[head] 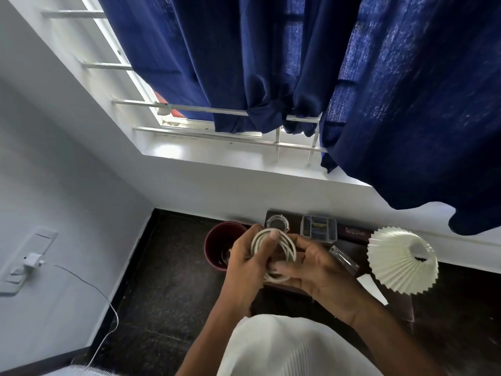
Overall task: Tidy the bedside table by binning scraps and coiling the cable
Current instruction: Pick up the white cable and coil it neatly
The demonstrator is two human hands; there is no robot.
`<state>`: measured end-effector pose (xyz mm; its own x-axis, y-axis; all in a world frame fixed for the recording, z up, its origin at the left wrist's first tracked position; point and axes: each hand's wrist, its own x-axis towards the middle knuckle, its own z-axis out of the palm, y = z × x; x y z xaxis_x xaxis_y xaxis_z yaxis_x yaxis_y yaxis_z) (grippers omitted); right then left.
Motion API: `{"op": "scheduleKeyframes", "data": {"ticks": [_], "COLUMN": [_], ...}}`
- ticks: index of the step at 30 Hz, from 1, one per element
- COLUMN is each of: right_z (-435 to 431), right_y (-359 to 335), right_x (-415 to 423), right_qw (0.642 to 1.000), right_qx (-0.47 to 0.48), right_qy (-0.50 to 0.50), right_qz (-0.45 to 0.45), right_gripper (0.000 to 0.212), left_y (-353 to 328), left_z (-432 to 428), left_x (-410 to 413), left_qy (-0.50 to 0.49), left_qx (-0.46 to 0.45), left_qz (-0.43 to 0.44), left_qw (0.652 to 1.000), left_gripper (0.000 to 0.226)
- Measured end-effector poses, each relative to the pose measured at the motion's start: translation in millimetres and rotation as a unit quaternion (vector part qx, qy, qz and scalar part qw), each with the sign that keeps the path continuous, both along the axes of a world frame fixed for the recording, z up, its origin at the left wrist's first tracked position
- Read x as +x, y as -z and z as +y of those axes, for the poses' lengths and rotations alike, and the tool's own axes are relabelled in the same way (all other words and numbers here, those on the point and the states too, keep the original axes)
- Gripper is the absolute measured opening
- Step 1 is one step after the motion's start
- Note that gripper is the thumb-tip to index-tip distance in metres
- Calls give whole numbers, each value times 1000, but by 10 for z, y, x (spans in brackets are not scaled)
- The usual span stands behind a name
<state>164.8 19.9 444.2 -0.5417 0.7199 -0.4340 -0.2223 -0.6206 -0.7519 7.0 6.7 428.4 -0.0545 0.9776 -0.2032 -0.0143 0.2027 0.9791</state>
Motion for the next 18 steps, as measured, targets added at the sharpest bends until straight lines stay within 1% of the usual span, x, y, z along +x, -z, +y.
{"op": "scheduleKeyframes", "data": {"ticks": [2, 3, 5, 8, 10, 12, 16, 18], "right_z": [23, 31, 20, -22, -38, -42, -55, -60], "right_y": [24, 35, 51, 62, 84, 105, 124, 131], "right_x": [51, 63, 39, -74, -129, -158, -188, -218], "right_qw": [996, 994, 996, 994, 987, 982, 980, 978], "right_qx": [-57, -68, -58, -21, -11, -11, -16, -20], "right_qy": [12, 24, 45, 85, 120, 140, 154, 162], "right_qz": [71, 78, 40, -62, -109, -125, -127, -131], "right_gripper": [43, 46, 48, 40, 32, 29, 34, 28], "left_y": [31, 52, 97, 161, 201, 210, 254, 274], "left_z": [14, 21, 27, 41, 50, 63, 105, 146], "left_x": [-69, -101, -121, -87, -76, -76, -102, -130], "left_qy": [-21, -28, -35, -51, -43, -32, -18, -2], "left_qx": [-40, -46, -40, -33, -40, -55, -76, -85], "left_qz": [-49, -59, -40, -10, -9, -25, -48, -51], "left_qw": [998, 997, 998, 998, 998, 998, 996, 995], "left_gripper": [26, 27, 29, 25, 27, 34, 44, 47]}}
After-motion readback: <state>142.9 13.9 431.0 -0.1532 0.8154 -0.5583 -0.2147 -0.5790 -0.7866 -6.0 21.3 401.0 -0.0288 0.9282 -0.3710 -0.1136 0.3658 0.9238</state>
